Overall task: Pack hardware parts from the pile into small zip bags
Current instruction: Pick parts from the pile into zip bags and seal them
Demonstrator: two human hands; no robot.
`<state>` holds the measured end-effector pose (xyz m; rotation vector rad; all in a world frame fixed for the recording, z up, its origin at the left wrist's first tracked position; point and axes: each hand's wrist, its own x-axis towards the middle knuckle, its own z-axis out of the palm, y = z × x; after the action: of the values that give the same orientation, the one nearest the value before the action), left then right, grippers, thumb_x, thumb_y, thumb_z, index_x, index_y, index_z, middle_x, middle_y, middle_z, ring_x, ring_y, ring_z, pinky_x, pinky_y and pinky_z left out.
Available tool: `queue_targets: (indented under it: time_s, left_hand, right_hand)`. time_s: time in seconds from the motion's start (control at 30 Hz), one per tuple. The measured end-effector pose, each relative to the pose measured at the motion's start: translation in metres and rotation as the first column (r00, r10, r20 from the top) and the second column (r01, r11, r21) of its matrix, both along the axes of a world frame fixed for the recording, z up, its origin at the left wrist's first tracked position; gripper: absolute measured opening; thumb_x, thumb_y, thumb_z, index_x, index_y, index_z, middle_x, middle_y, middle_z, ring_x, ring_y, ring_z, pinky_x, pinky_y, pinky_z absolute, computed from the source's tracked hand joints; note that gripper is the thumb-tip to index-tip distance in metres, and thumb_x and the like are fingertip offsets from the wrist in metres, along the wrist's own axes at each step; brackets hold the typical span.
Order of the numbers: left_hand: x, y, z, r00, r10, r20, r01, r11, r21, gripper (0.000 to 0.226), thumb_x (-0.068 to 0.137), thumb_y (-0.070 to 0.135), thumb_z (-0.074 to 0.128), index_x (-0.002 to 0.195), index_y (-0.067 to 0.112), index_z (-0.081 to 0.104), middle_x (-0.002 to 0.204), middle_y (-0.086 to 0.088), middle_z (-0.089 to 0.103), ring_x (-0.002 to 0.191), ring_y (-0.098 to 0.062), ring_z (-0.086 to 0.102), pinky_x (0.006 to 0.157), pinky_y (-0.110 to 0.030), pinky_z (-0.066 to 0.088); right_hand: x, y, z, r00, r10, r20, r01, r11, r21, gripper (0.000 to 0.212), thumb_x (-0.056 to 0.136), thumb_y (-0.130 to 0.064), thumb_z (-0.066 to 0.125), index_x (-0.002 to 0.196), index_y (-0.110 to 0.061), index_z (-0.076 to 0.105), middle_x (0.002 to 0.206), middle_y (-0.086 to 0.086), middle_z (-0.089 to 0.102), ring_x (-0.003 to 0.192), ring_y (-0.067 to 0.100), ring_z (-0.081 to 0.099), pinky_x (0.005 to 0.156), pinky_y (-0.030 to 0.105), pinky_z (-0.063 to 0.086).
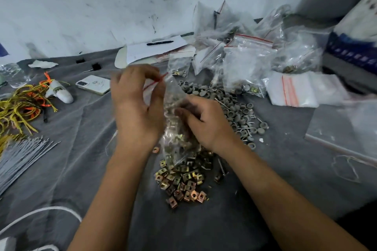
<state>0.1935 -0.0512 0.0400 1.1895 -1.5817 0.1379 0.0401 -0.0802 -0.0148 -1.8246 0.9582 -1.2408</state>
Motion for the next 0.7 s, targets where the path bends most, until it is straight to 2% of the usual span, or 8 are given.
queue_targets:
  time_s: [0.1,0.17,0.23,0.33,0.4,0.47,0.57,0.7]
  left_hand:
    - [-0.038,-0.016,0.016,0.983,0.130,0.128,-0.121,0.990,-0.071,0.043,0.098,0.029,0.065,0.133,0.004,0.058,0.139,-0.018,0.054,0.131,-0.036,0.047,0.110,-0.041,0.031]
    - [-0.070,-0.025,0.018,0.979,0.108,0.175,-0.110,0.994,0.005,0.050,0.100,0.030,0.063,0.143,0.007,0.052,0.153,-0.020,0.042,0.142,-0.041,0.036,0.115,-0.048,0.029]
    - [-0.104,-0.042,0.014,0.954,0.057,0.294,-0.101,0.985,0.137,0.053,0.098,0.020,0.062,0.148,0.012,0.048,0.162,-0.017,0.033,0.150,-0.040,0.025,0.120,-0.053,0.026]
    - [-0.146,-0.083,-0.001,0.852,-0.162,0.498,-0.072,0.906,0.418,0.063,0.099,0.016,0.053,0.159,0.014,0.034,0.171,-0.014,0.020,0.158,-0.036,0.013,0.127,-0.052,0.019]
    - [-0.166,-0.112,-0.018,0.755,-0.321,0.571,-0.076,0.823,0.562,0.069,0.101,0.019,0.048,0.164,0.012,0.022,0.173,-0.017,0.013,0.160,-0.034,0.009,0.129,-0.050,0.015]
    - [-0.181,-0.131,-0.039,0.712,-0.414,0.567,-0.078,0.756,0.650,0.071,0.103,0.023,0.045,0.166,0.013,0.014,0.173,-0.017,0.010,0.161,-0.034,0.007,0.129,-0.050,0.013]
    - [-0.193,-0.148,-0.061,0.717,-0.409,0.564,-0.118,0.726,0.677,0.069,0.105,0.031,0.044,0.166,0.019,0.016,0.174,-0.013,0.011,0.160,-0.035,0.010,0.129,-0.053,0.011]
    - [-0.206,-0.175,-0.064,0.696,-0.395,0.600,-0.198,0.698,0.689,0.071,0.105,0.039,0.043,0.166,0.018,0.015,0.175,-0.012,0.004,0.161,-0.035,0.004,0.128,-0.055,0.007]
  right_hand:
    - [-0.027,-0.023,0.017,0.964,-0.251,0.093,0.247,0.968,0.051,0.016,0.098,-0.024,0.069,0.084,-0.031,0.068,0.072,-0.014,0.072,0.067,0.007,0.070,0.062,0.031,0.057]
    - [-0.053,-0.048,0.033,0.917,-0.364,0.165,0.342,0.928,0.146,0.012,0.099,-0.025,0.068,0.086,-0.025,0.069,0.072,0.000,0.073,0.061,0.024,0.070,0.059,0.044,0.058]
    - [-0.080,-0.076,0.046,0.848,-0.468,0.249,0.425,0.881,0.208,0.007,0.098,-0.021,0.069,0.096,-0.015,0.065,0.074,0.007,0.073,0.059,0.028,0.068,0.055,0.042,0.054]
    - [-0.116,-0.104,0.051,0.646,-0.761,-0.065,0.763,0.647,0.004,0.034,0.088,-0.020,0.075,0.115,-0.012,0.055,0.105,0.005,0.067,0.098,0.027,0.065,0.083,0.040,0.050]
    - [-0.133,-0.106,0.047,0.516,-0.829,-0.218,0.796,0.557,-0.235,0.032,0.085,-0.014,0.073,0.113,-0.012,0.056,0.116,0.008,0.061,0.112,0.029,0.057,0.093,0.039,0.045]
    - [-0.146,-0.102,0.036,0.554,-0.768,-0.322,0.687,0.640,-0.343,0.020,0.085,-0.008,0.069,0.104,-0.012,0.062,0.110,0.008,0.063,0.107,0.029,0.058,0.091,0.039,0.047]
    - [-0.162,-0.092,0.020,0.629,-0.527,-0.572,0.499,0.838,-0.222,0.021,0.089,-0.008,0.064,0.109,-0.013,0.069,0.111,0.009,0.067,0.107,0.028,0.061,0.093,0.039,0.049]
    - [-0.185,-0.069,0.009,0.630,-0.482,-0.609,0.457,0.864,-0.211,0.030,0.093,-0.013,0.064,0.123,-0.010,0.066,0.123,0.012,0.064,0.115,0.029,0.058,0.099,0.038,0.046]
